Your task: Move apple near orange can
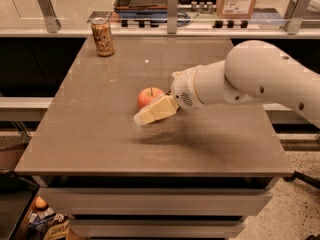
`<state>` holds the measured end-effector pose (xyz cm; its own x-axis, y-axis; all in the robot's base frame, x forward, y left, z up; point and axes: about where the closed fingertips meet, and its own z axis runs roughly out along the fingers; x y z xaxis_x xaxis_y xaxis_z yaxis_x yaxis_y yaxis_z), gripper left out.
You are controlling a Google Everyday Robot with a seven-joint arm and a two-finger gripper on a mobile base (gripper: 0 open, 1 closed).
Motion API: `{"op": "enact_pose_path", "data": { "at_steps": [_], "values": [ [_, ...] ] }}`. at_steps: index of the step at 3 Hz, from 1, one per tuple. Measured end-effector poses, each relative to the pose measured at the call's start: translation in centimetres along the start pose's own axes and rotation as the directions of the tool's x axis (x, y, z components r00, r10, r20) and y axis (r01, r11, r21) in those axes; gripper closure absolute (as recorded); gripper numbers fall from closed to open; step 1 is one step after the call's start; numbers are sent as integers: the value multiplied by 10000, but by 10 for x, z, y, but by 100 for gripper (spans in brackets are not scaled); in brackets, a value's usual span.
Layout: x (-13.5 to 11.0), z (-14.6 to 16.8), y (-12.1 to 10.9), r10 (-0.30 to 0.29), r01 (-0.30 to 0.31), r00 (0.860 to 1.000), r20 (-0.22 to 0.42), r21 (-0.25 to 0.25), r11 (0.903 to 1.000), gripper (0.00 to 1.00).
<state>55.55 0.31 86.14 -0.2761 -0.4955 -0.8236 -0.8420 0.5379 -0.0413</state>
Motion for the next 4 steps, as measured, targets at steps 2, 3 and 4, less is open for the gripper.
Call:
{"op": "enact_pose_path", "data": {
  "at_steps": [2, 3, 4],
  "values": [
    [13, 17, 6, 432, -425, 9985, 327, -229, 9988, 0],
    [12, 19, 3, 690, -685, 9943, 810, -89, 9976, 0],
    [10, 24, -1, 871, -874, 9904, 1075, -23, 9962, 0]
  ]
}}
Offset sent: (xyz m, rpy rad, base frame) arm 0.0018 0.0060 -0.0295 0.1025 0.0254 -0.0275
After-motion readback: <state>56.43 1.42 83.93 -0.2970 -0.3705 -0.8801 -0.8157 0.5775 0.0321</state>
